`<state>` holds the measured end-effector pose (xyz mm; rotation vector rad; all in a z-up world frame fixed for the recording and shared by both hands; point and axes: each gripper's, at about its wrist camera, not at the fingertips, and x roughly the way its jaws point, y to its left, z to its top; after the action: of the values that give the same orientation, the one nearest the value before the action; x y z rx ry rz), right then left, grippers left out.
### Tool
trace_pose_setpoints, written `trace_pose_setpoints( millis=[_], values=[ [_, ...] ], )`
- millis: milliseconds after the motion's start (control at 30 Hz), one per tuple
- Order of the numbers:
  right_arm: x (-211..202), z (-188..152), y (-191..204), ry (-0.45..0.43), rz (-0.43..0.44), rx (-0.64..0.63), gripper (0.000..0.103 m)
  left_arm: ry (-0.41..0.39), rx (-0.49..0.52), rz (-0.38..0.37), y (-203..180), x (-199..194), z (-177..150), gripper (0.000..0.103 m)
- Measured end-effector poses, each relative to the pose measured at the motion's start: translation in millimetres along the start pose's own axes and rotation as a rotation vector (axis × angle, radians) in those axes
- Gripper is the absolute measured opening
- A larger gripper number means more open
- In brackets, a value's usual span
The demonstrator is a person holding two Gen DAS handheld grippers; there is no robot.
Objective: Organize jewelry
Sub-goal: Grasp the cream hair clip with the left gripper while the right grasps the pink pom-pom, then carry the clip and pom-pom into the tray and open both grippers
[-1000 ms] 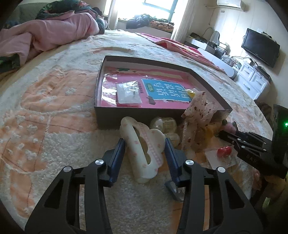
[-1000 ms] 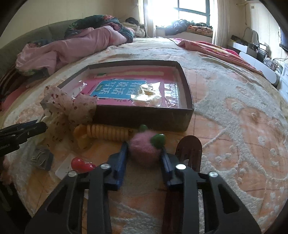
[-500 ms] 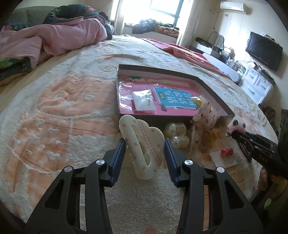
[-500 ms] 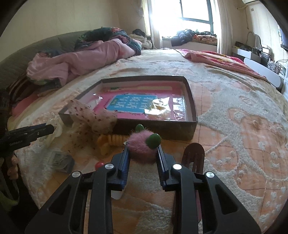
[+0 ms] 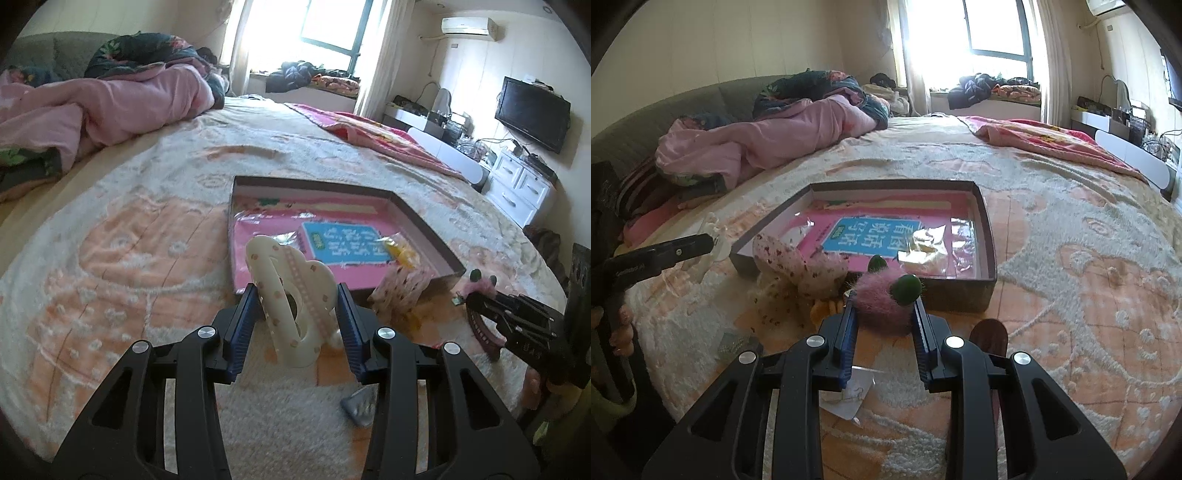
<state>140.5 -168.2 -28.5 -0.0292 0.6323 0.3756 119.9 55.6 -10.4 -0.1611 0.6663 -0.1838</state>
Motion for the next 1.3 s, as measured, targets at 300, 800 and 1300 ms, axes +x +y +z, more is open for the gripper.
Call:
trace_pose_setpoints(
  millis=[300, 800, 1300],
  values=[
    [-3, 16, -13, -0.033, -0.028, 0.013, 0.026, -0.016, 0.034, -0.03, -24, 19, 22, 0.034],
    [2, 36, -28, -0.065, -0.063, 0.011, 0.026, -0.001, 0.067, -0.065, -49, 62, 41, 0.034],
    [28, 58, -42, -0.06, -0.1, 0.002, 0.026, 0.045, 0.082, -0.078, -53, 97, 42, 0.034]
  ],
)
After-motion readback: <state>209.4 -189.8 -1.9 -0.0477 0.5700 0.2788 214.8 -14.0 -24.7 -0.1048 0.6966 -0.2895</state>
